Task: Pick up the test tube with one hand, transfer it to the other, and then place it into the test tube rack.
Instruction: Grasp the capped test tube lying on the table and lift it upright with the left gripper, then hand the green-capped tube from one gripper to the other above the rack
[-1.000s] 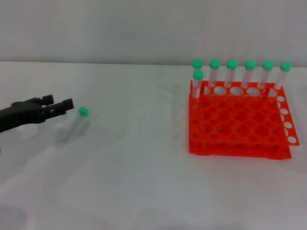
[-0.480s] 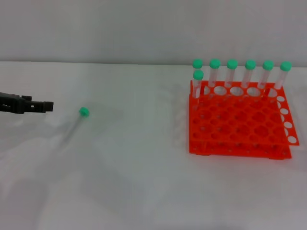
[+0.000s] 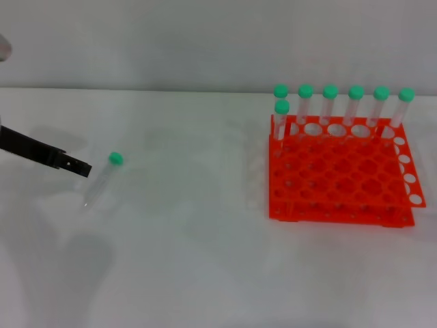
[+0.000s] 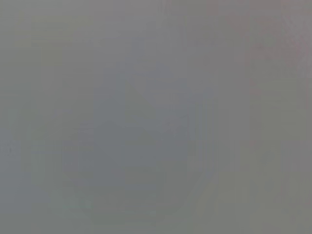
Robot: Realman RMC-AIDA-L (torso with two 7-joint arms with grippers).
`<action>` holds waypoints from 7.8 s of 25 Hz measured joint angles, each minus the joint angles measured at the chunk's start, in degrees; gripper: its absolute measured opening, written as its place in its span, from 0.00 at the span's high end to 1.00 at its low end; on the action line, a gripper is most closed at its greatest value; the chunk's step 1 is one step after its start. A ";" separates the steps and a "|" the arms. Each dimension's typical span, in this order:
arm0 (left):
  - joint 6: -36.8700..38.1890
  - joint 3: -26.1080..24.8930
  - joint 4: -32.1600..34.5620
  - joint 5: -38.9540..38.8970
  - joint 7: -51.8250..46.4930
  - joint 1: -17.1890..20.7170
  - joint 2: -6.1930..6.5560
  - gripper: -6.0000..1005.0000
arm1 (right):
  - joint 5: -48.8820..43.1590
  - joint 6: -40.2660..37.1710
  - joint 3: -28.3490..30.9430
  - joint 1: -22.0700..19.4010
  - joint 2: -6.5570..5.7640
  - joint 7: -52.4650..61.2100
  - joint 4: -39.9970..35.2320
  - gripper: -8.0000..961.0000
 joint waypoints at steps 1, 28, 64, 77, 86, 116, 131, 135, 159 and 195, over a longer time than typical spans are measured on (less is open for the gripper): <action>-0.40 0.00 0.09 0.59 -0.91 -0.32 -0.21 0.14 | 0.04 0.00 0.00 0.00 0.00 0.00 -0.01 0.10; -12.35 0.00 14.00 15.94 -20.18 -3.76 -0.70 0.14 | 0.16 -0.06 0.57 1.24 0.00 -0.17 0.13 0.10; -14.12 0.00 17.68 18.99 -21.90 -4.41 -1.45 0.61 | 0.16 -0.62 0.62 1.22 -0.36 -0.51 0.39 0.10; -14.17 0.01 17.87 19.02 -22.47 -4.37 -1.80 0.68 | 0.15 -0.62 0.61 1.22 -0.44 -0.51 0.36 0.10; -14.09 -0.02 18.53 18.99 -22.28 -4.26 -1.76 0.79 | 0.15 -0.62 0.61 1.22 -0.44 -0.51 0.32 0.10; -19.93 -0.08 20.46 -52.12 35.49 2.92 -4.47 0.79 | 0.16 -0.50 0.60 0.90 -0.16 -0.09 -0.05 0.10; 17.42 -0.09 28.87 -72.28 49.10 17.15 -3.13 0.79 | -0.11 -0.71 0.46 0.69 -0.42 -0.44 0.25 0.11; 23.61 -0.08 28.90 -67.53 46.53 17.45 -3.12 0.79 | -0.18 -0.71 0.30 0.69 -0.44 -0.45 0.03 0.11; 23.58 -0.26 35.63 -43.91 66.09 16.69 -6.71 0.79 | -32.50 -7.09 -8.79 -1.76 -12.09 40.12 -5.41 0.13; 14.34 -0.88 42.92 -49.80 70.91 22.65 -7.16 0.79 | -64.36 -42.80 -8.74 9.03 -17.00 64.64 -4.50 0.16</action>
